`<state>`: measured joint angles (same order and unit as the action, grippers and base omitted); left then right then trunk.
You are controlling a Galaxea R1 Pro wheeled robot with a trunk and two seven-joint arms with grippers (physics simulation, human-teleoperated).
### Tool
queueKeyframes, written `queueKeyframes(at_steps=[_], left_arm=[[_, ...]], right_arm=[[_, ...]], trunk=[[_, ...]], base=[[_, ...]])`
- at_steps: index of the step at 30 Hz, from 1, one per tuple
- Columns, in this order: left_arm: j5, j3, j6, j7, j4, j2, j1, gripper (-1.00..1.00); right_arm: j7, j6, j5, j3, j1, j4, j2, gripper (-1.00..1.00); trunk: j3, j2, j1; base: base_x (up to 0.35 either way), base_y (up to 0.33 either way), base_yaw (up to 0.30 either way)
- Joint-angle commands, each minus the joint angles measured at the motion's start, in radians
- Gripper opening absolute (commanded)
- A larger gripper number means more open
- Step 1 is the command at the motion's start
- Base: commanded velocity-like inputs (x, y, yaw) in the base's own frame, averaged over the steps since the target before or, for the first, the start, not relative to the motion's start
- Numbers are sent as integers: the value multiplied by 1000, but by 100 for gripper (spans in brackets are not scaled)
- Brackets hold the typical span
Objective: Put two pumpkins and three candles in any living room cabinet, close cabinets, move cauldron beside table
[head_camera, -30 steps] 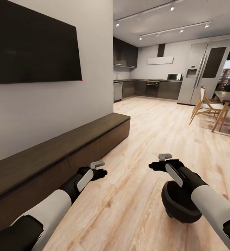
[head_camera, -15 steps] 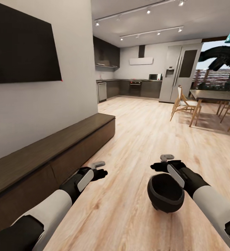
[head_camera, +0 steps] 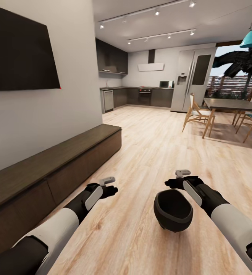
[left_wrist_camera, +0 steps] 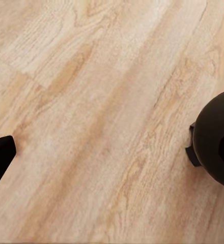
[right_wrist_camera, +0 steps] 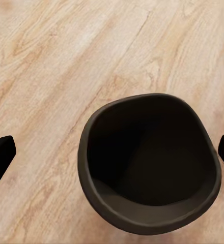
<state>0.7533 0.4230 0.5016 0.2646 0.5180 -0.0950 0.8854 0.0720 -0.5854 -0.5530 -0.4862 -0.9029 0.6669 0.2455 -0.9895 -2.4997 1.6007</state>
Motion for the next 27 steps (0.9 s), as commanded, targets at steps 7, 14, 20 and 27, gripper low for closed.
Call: queueKeyframes(at_steps=[7, 14, 20, 27], left_arm=[[11, 6, 2, 10, -9, -5, 1, 100], [9, 8, 2, 11, -37, -25, 1, 100], [9, 8, 2, 12, -43, -27, 1, 100], [9, 8, 2, 12, -44, -28, 1, 100]], right_arm=[[8, -2, -9, -8, 1, 2, 2, 100], [7, -2, -9, -8, 1, 2, 2, 100], [7, -2, -8, -8, 1, 2, 2, 100], [7, -2, -8, -8, 1, 2, 2, 100]], trunk=[[-1, 0, 0], [-1, 0, 0], [-1, 0, 0], [-1, 0, 0]], base=[[0, -288, -1], [0, -297, 52], [0, -298, 252], [0, -298, 279]])
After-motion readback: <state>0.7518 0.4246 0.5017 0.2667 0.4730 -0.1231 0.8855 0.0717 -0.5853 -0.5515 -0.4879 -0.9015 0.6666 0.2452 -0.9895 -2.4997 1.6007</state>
